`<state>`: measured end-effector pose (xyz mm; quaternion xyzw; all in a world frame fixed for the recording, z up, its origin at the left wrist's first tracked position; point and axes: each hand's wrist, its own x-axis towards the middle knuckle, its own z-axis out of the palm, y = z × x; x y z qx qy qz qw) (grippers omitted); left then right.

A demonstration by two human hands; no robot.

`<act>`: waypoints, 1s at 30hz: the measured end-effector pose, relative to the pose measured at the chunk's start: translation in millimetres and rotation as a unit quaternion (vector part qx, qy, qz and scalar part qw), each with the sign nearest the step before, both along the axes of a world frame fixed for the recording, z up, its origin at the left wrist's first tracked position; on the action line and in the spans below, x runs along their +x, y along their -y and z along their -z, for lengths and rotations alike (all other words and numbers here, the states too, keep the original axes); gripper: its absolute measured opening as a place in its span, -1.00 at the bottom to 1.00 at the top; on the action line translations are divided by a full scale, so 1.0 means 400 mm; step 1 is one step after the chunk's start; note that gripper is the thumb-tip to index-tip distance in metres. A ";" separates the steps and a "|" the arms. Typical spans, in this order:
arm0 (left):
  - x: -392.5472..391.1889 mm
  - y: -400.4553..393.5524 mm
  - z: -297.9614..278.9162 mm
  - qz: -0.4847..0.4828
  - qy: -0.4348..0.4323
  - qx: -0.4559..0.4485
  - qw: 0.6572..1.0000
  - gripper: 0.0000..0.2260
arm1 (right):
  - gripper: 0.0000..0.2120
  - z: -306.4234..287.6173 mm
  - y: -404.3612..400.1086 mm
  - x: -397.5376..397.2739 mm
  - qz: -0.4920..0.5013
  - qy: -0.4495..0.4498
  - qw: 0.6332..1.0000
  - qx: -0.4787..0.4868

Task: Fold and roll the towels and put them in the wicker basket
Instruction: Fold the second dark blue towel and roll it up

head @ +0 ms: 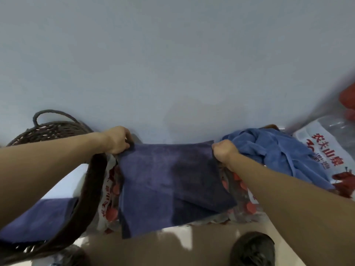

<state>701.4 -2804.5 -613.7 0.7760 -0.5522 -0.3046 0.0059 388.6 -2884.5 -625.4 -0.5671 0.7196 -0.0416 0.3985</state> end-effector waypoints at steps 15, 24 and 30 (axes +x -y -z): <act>0.017 0.026 0.086 0.031 0.114 -0.009 0.993 -0.81 | -0.68 0.099 0.080 0.009 -0.246 -0.177 0.950 -0.079; 0.036 0.022 -0.016 -0.046 -0.087 0.018 0.995 -0.75 | -0.80 0.015 0.077 -0.032 -0.184 0.011 0.977 -0.104; 0.057 0.000 -0.057 -0.004 -0.151 0.004 0.989 -0.95 | -0.84 -0.113 0.067 -0.057 -0.191 0.113 0.975 -0.015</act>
